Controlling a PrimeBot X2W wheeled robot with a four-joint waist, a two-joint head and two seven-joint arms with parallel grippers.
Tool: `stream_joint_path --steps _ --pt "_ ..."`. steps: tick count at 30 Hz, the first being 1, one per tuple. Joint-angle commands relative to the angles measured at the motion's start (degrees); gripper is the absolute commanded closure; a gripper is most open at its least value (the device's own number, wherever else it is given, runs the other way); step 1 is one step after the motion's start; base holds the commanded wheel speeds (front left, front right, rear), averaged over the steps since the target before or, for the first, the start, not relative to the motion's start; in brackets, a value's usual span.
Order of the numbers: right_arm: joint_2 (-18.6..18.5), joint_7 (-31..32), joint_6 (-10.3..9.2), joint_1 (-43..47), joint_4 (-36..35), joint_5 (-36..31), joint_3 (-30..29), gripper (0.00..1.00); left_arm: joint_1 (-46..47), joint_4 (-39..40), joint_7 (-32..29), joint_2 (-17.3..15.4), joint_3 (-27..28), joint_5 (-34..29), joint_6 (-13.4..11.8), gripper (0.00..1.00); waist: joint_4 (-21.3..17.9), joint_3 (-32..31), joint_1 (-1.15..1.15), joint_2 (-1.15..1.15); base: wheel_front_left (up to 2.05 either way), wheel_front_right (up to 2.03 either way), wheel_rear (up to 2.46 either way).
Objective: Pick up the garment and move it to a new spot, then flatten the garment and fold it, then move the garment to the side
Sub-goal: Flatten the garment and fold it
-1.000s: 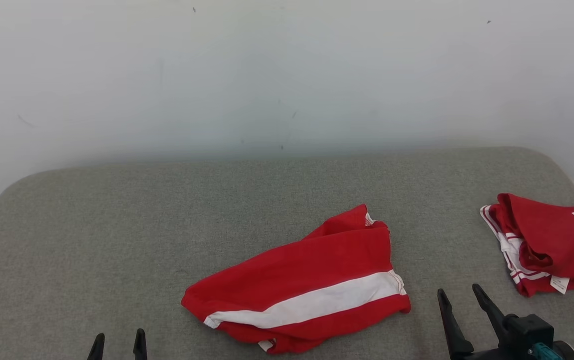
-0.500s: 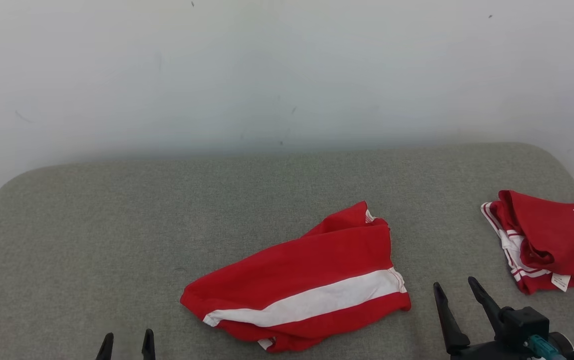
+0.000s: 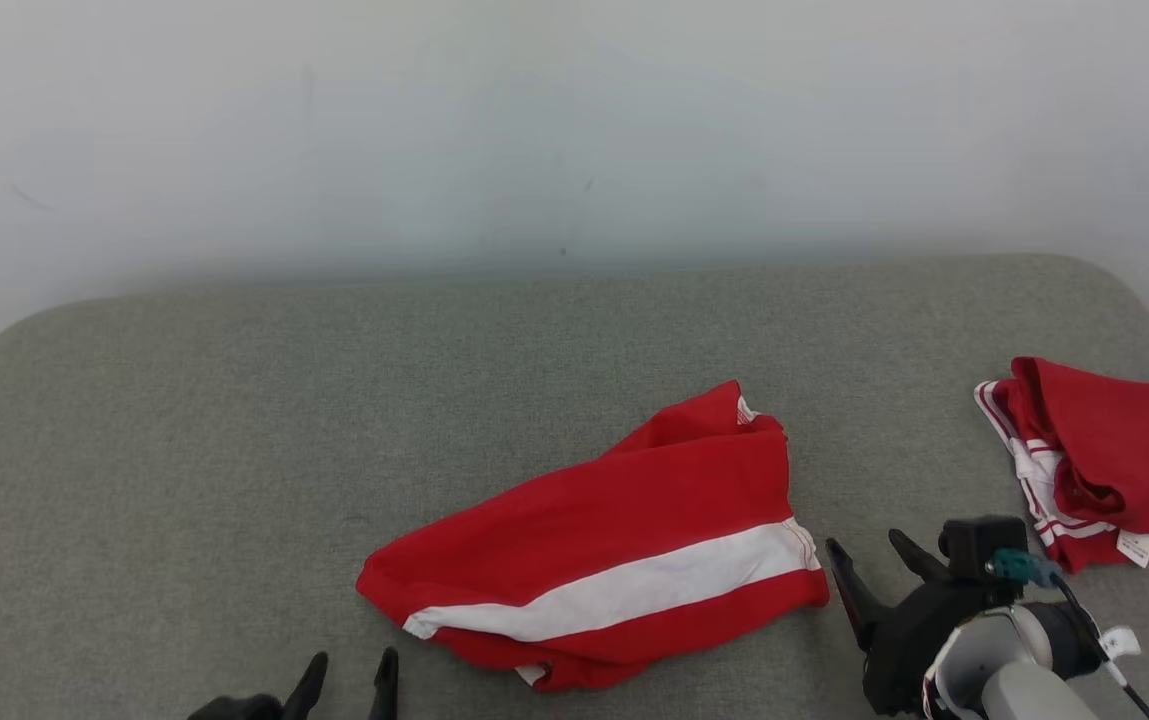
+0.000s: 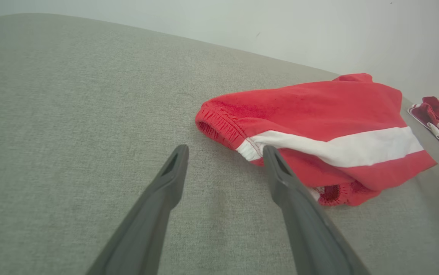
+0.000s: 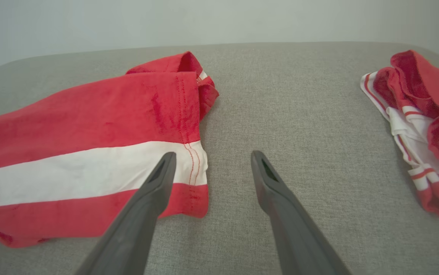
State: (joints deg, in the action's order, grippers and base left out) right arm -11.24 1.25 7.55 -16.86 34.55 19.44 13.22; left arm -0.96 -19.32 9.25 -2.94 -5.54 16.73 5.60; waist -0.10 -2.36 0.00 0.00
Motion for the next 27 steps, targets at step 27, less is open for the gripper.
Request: stream_joint_path --steps 27 --pt "-0.39 8.26 -0.17 -18.84 25.19 3.94 11.90 0.00 19.89 -19.28 -2.61 0.00 -13.64 17.07 -2.99 0.00 3.25 8.90 0.00 0.00 0.00 0.00 0.00"
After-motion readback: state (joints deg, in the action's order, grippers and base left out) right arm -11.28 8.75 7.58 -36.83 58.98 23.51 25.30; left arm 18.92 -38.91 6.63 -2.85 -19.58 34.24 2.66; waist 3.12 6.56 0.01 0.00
